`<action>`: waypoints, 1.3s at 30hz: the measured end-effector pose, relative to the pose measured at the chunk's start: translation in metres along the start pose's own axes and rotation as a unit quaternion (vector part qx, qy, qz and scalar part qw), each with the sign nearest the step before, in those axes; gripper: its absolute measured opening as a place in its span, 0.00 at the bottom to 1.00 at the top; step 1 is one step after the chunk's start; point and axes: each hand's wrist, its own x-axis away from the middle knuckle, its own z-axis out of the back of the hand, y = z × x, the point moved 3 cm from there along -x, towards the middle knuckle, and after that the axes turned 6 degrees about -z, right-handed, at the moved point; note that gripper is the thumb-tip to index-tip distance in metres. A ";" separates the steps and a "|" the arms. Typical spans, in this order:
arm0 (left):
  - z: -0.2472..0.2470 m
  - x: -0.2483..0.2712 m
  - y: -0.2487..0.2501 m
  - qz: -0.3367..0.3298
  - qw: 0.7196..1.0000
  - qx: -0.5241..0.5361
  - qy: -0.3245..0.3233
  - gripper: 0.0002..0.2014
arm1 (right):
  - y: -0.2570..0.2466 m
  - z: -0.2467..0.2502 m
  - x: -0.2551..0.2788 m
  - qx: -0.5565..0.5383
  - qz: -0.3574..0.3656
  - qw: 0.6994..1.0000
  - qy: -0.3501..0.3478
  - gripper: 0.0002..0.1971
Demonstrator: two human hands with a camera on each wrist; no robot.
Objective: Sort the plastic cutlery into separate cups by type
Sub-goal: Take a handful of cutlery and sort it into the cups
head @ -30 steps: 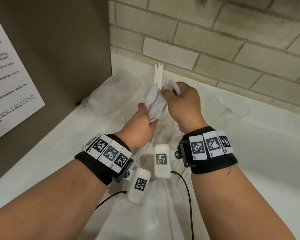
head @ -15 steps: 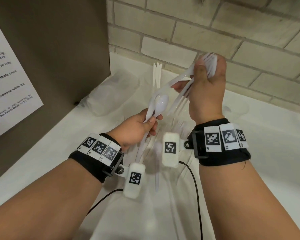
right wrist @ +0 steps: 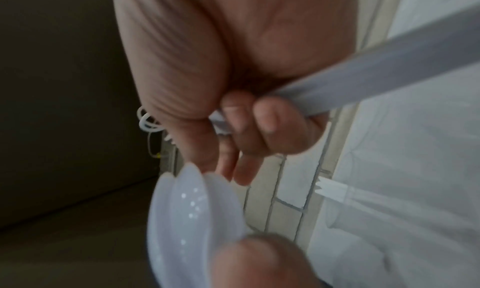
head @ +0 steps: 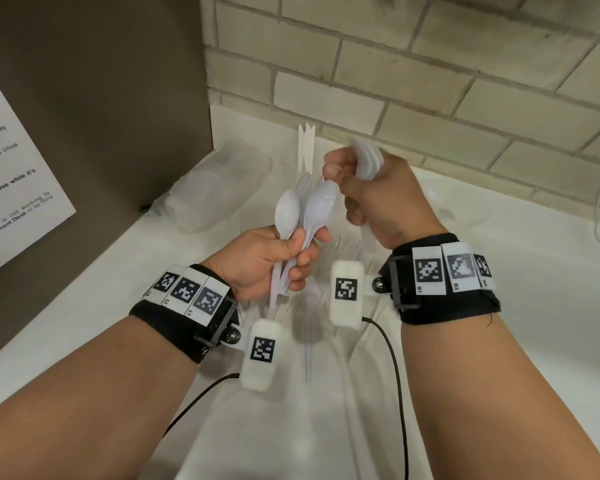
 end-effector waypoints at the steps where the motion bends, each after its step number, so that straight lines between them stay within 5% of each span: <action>1: 0.000 0.000 -0.001 0.002 1.000 0.008 -0.013 0.14 | 0.002 -0.001 0.002 -0.020 -0.024 0.999 -0.037 0.01; 8: 0.004 0.000 -0.002 0.018 0.999 0.041 -0.020 0.20 | 0.001 -0.002 0.002 -0.040 -0.070 0.993 -0.080 0.08; 12: 0.000 -0.001 0.001 -0.002 0.998 -0.053 0.030 0.28 | 0.000 -0.004 -0.001 0.041 -0.016 0.999 -0.024 0.08; 15: -0.001 -0.002 0.001 -0.010 0.991 -0.121 0.049 0.20 | -0.003 -0.003 -0.004 0.081 0.055 0.994 0.042 0.10; 19: 0.002 -0.001 0.000 0.000 0.998 -0.050 0.043 0.13 | -0.002 0.001 -0.001 0.039 0.043 0.998 0.011 0.05; 23: 0.002 -0.001 -0.001 0.004 1.000 -0.008 0.009 0.21 | 0.005 -0.002 0.002 0.048 0.033 0.998 -0.021 0.06; 28: 0.000 -0.001 -0.004 0.000 0.999 -0.034 0.034 0.21 | 0.004 -0.005 -0.003 0.173 0.102 0.979 0.028 0.04; 32: -0.001 -0.002 -0.003 -0.003 0.995 -0.062 0.077 0.14 | 0.003 0.001 -0.005 0.110 0.129 0.976 0.136 0.08; 39: -0.008 -0.003 -0.003 -0.015 0.999 -0.033 0.032 0.17 | 0.012 -0.011 0.001 0.073 0.050 0.996 0.024 0.05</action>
